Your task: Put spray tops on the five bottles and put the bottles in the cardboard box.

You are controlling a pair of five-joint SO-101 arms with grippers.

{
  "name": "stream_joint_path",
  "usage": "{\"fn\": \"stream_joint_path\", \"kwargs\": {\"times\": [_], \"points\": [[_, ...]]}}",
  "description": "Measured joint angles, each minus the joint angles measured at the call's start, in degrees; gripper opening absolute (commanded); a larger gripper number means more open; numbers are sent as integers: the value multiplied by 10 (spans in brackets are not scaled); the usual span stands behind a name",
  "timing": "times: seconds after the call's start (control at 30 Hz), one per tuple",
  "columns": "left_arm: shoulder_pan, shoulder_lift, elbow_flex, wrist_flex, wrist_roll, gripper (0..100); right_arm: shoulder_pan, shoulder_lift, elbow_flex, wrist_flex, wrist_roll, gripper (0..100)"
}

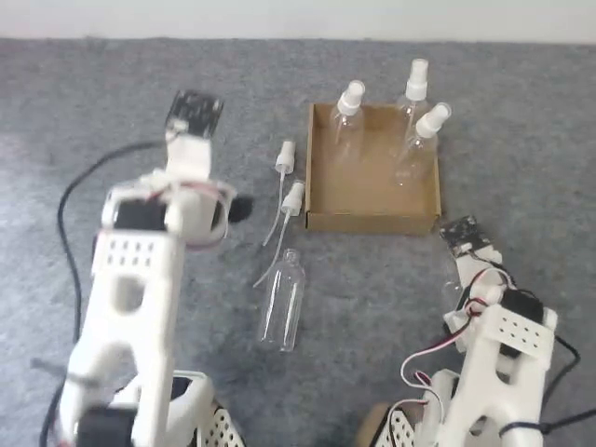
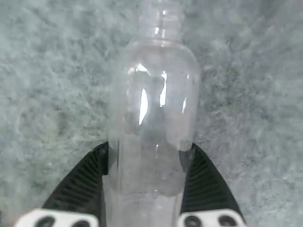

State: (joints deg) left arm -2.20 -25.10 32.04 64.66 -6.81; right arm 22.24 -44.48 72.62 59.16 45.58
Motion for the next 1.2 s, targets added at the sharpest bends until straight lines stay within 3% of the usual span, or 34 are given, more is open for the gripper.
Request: {"fn": "stream_joint_path", "kwargs": {"times": [0.23, 0.47, 0.7, 1.2], "points": [[16, 220, -192, 0, 21, 298, -11, -16, 37, -56, -18, 9], [76, 408, -313, -13, 28, 298, -24, -18, 47, -76, -39, 9], [84, 551, -430, -15, 29, 297, -25, -21, 53, -86, -40, 9], [79, 593, -537, -16, 51, 297, -26, -21, 59, -101, -77, 9]]}}
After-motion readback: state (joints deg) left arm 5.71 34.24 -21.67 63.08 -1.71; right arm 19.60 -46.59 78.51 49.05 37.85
